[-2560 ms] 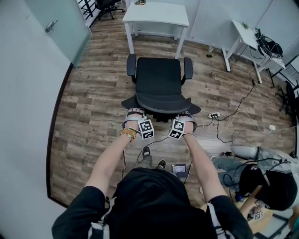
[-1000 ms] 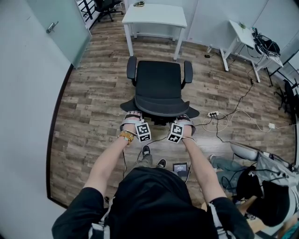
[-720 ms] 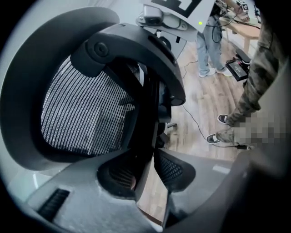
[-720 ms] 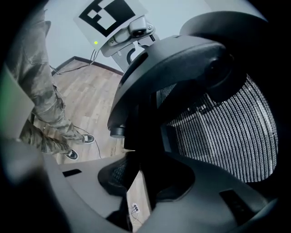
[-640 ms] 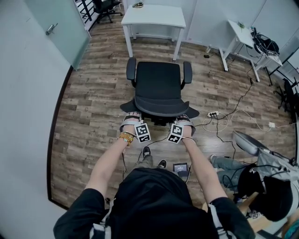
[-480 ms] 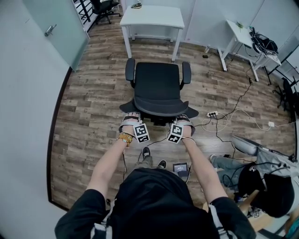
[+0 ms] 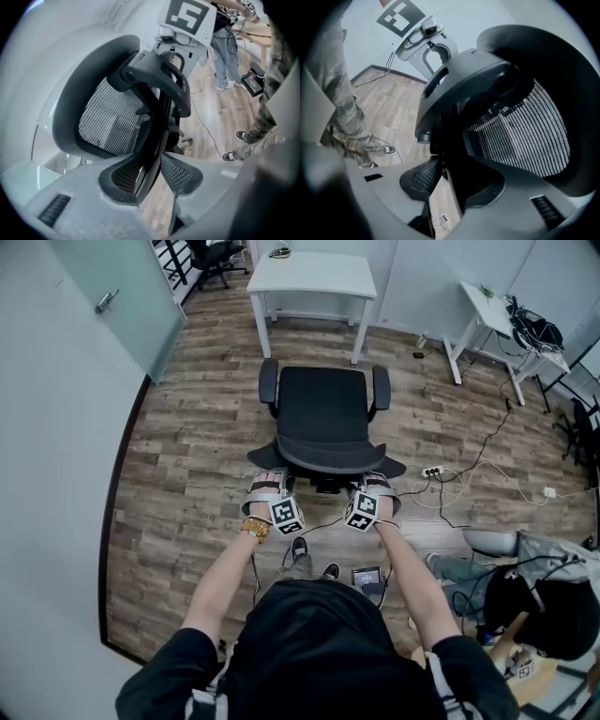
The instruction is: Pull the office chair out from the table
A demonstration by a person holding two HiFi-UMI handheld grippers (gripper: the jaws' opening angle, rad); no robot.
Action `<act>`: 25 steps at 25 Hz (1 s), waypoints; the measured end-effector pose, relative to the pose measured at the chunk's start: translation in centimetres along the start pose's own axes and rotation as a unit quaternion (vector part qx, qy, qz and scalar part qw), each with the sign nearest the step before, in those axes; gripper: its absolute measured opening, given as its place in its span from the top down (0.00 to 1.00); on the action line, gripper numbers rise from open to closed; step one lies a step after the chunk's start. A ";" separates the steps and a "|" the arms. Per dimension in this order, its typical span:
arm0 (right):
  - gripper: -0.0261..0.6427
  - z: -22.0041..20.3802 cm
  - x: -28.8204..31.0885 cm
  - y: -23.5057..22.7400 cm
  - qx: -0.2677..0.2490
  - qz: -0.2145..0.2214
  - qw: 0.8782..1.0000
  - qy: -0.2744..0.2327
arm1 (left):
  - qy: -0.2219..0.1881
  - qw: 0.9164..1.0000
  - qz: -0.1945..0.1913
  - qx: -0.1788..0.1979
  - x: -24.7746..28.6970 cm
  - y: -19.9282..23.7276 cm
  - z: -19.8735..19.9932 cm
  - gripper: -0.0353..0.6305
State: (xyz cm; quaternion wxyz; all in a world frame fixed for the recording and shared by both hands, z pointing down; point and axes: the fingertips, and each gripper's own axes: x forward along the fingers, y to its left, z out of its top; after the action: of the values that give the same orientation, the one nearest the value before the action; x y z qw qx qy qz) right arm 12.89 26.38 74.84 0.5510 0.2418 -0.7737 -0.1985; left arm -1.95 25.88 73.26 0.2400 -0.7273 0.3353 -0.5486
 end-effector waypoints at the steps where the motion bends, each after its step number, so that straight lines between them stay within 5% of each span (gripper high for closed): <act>1: 0.80 0.1 -0.4 -0.1 0.010 -0.006 1.000 -0.007 | -0.008 1.000 0.003 -0.010 -0.5 0.1 0.2 0.72; 9: 0.81 2.7 -5.5 -0.9 0.087 -0.039 0.991 -0.090 | -0.068 0.988 0.033 -0.134 -5.1 1.6 2.3 0.73; 17: 0.89 7.5 -12.6 -5.0 0.200 -0.087 0.952 -0.215 | -0.148 0.941 0.086 -0.291 -10.5 5.8 4.3 0.76; 25: 0.89 12.4 -18.2 -9.2 0.257 -0.105 0.904 -0.324 | -0.231 0.901 0.150 -0.336 -15.2 12.3 8.5 0.82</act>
State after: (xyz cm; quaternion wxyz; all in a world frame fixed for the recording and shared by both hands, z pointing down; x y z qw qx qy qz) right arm 7.58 30.30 51.86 0.1642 0.3771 -0.9040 -0.1168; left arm 0.80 29.06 52.32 0.1317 -0.8120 0.5400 -0.1777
